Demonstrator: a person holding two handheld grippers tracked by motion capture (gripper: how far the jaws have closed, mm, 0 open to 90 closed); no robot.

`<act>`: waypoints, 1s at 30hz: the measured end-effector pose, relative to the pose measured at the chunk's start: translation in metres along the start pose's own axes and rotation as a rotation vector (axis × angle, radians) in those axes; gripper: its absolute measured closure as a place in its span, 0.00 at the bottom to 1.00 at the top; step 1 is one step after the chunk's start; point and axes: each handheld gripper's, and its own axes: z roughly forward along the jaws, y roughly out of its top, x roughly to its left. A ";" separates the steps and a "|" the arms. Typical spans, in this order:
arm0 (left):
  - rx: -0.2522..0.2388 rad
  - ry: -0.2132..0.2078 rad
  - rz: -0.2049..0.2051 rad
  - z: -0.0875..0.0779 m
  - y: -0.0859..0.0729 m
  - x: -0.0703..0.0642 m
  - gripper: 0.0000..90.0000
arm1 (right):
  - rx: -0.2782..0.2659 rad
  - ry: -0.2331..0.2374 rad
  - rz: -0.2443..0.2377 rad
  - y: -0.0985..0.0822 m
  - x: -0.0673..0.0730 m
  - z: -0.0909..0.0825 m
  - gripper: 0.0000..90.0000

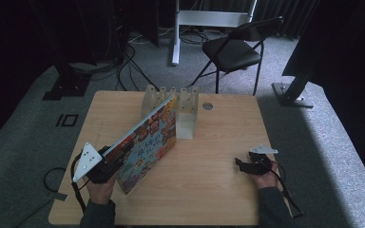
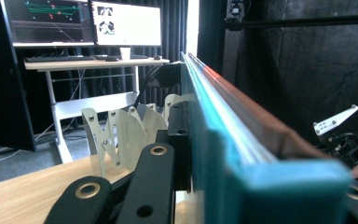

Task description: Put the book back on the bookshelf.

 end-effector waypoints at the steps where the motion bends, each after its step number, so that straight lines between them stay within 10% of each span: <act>1: -0.001 0.004 0.000 0.000 0.000 0.000 0.89 | 0.000 0.000 0.000 0.000 0.000 0.000 0.31; 30: 0.016 0.131 0.045 0.001 0.007 0.003 0.89 | 0.000 0.000 0.000 0.000 0.000 0.000 0.31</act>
